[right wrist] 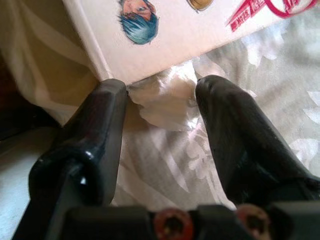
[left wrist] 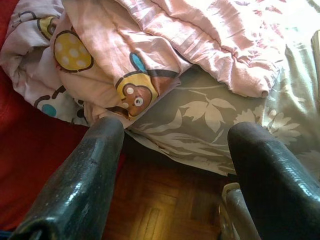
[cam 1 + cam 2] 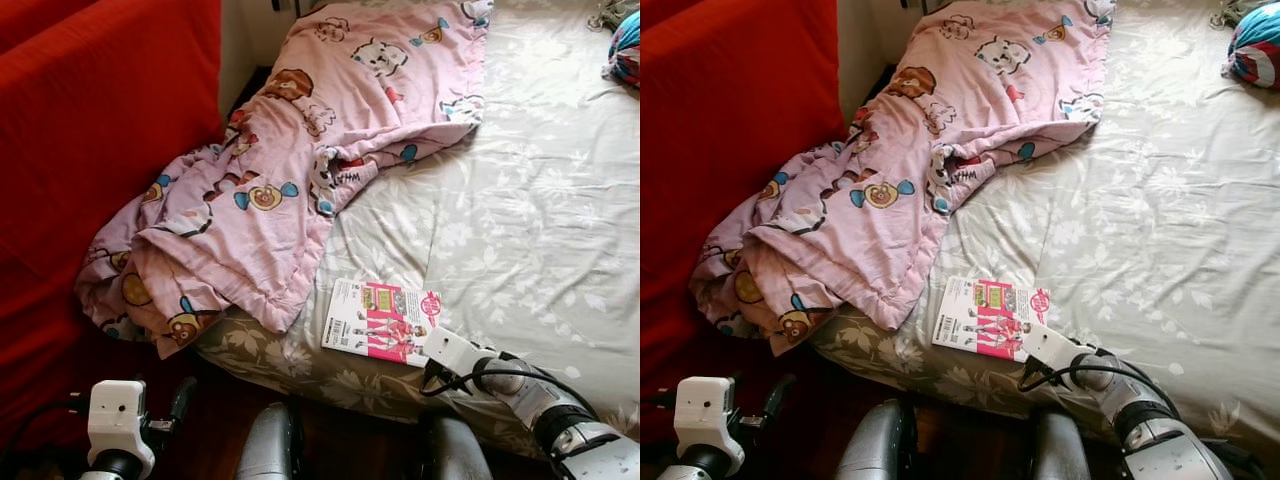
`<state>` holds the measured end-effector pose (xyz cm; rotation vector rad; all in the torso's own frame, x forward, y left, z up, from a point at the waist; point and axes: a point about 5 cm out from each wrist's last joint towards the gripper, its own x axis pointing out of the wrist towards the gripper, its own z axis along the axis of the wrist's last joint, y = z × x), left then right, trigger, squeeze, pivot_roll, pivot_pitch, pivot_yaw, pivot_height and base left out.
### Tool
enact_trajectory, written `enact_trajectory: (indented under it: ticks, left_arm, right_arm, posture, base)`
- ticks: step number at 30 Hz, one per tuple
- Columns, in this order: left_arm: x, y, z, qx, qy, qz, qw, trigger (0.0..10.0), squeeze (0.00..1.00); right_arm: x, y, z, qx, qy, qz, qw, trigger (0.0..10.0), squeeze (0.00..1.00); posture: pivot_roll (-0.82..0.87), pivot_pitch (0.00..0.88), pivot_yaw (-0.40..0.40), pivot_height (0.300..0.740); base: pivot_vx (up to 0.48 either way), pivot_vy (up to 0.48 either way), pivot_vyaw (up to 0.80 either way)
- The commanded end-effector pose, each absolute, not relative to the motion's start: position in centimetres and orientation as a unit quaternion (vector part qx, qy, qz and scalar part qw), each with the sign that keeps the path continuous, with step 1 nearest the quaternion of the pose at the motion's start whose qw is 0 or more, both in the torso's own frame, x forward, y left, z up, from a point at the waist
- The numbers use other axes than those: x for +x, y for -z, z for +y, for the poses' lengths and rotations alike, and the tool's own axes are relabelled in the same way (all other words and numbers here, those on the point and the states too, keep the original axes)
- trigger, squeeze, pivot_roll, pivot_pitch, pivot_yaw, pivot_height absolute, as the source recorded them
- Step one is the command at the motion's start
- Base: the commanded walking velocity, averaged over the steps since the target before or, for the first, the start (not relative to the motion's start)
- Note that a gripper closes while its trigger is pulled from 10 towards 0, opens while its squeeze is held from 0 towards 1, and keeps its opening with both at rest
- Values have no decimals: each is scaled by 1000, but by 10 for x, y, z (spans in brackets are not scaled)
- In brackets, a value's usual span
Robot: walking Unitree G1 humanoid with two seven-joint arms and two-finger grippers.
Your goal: Clean up the room
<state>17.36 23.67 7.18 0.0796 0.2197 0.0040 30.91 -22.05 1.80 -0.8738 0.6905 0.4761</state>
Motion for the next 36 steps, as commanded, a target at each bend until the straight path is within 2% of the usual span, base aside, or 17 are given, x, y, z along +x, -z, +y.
enact_trajectory:
  ticks: [1, 17, 18, 19, 28, 36]
  left_arm:
    - [165, -71, 245, 41, -16, 124, 991, 10000, 0]
    - [160, -71, 243, 40, -15, 133, 990, 10000, 0]
    - [159, -72, 244, 40, -16, 134, 990, 10000, 0]
    - [159, -72, 244, 41, -16, 134, 990, 10000, 0]
    - [156, -74, 252, 48, -27, 137, 989, 10000, 0]
    - [162, -70, 247, 44, -25, 136, 989, 10000, 0]
  right_arm:
    - [309, -18, -226, -412, -197, 333, 825, 10000, 0]
    - [306, -12, -219, -413, -206, 336, 821, 10000, 0]
    - [305, -11, -218, -413, -206, 336, 821, 4471, 0]
    - [305, -11, -218, -412, -206, 337, 821, 0, 0]
    - [301, -7, -217, -412, -203, 343, 819, 0, 0]
    - [301, -8, -221, -412, -194, 346, 820, 0, 0]
  posture:
    - [243, 246, 145, 622]
    - [254, 251, 148, 622]
    - [256, 250, 150, 622]
    - [257, 249, 150, 622]
    - [258, 249, 156, 622]
    - [236, 224, 143, 622]
  base:
    - [0, 0, 0]
    - [0, 0, 0]
    - [0, 0, 0]
    - [0, 0, 0]
    - [0, 0, 0]
    - [0, 0, 0]
